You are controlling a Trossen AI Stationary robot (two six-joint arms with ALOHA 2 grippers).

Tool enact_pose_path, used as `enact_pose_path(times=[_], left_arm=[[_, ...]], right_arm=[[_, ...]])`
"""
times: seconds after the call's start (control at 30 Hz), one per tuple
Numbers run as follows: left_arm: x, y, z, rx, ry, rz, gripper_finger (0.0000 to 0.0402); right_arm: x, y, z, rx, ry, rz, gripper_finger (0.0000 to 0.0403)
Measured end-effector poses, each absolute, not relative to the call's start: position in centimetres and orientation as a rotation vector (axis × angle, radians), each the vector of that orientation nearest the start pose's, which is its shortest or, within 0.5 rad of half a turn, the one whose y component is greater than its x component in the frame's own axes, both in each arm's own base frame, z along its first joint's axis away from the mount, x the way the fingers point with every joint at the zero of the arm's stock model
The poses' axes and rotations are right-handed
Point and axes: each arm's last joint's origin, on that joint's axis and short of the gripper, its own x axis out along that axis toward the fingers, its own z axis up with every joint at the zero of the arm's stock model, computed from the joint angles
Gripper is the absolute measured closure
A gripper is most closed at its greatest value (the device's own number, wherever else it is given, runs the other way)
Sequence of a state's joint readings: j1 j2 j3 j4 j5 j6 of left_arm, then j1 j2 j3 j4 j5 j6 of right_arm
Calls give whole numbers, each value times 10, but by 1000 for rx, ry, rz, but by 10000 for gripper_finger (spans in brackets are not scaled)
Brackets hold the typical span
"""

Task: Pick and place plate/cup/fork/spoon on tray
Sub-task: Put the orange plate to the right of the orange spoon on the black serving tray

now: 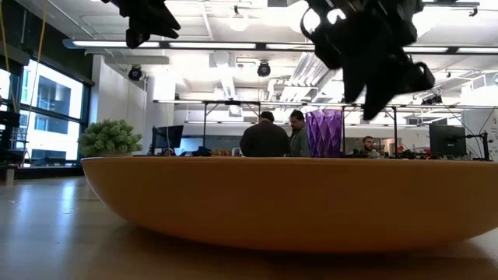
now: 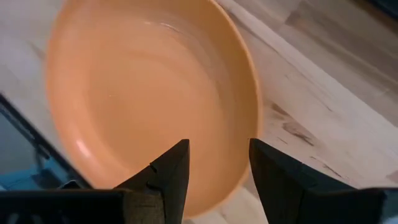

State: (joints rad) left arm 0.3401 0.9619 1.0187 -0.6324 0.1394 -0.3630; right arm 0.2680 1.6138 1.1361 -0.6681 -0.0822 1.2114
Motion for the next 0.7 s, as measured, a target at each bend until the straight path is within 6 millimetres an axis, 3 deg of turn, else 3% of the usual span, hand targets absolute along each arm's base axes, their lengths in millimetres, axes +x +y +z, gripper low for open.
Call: enact_pose_path(times=[0.37, 0.7], left_arm=[[181, 60, 341, -490, 520, 300, 326], [181, 60, 341, -487, 519, 308, 326]], right_arm=[[297, 84, 193, 939, 1171, -429, 245], [302, 86, 163, 885, 1241, -441, 245]])
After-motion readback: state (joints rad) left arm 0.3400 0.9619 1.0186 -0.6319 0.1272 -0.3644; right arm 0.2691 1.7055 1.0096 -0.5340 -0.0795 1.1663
